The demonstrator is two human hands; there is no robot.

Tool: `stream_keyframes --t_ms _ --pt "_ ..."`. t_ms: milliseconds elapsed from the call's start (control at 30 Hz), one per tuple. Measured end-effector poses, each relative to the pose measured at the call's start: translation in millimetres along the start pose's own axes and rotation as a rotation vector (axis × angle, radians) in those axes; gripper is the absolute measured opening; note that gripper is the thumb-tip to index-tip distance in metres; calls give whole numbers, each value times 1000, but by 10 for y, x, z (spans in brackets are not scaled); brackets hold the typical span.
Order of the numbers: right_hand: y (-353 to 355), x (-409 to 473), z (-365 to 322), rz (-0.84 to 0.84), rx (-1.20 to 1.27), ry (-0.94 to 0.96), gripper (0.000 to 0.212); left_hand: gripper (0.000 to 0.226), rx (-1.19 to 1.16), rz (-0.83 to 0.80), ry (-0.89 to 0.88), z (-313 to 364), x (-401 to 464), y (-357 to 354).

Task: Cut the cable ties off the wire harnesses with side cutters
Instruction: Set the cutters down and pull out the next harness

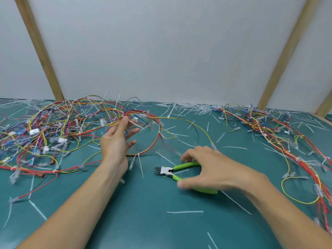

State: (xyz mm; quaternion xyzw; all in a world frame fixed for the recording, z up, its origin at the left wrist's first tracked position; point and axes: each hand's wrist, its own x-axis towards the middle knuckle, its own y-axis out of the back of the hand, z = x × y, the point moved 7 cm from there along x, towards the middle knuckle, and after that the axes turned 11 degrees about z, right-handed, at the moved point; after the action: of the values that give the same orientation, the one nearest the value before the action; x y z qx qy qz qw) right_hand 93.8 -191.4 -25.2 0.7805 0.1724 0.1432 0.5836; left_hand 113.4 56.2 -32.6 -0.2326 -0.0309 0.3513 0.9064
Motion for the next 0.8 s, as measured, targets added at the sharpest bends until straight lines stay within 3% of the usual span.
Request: stream_keyframes --t_ms 67,200,367,500,633,733,800 --pt "-41 -20 -57 -42 -130 30 72 12 15 26 -68 63 53 44" --pt "14 -16 -91 8 -158 43 55 15 80 18 -117 52 99 43" --pt "77 28 -37 49 148 47 59 17 116 18 -106 -10 178 73" --pt "360 82 77 298 595 70 42 17 124 12 -123 -7 202 84" --pt "516 87 288 592 1255 -116 34 34 205 -39 -203 14 138 9" --pt "688 27 374 838 1476 -139 29 37 290 -126 -276 -11 -30 -123" --pt "806 -28 372 959 1438 -86 27 35 348 -218 -314 -51 -203 -241"
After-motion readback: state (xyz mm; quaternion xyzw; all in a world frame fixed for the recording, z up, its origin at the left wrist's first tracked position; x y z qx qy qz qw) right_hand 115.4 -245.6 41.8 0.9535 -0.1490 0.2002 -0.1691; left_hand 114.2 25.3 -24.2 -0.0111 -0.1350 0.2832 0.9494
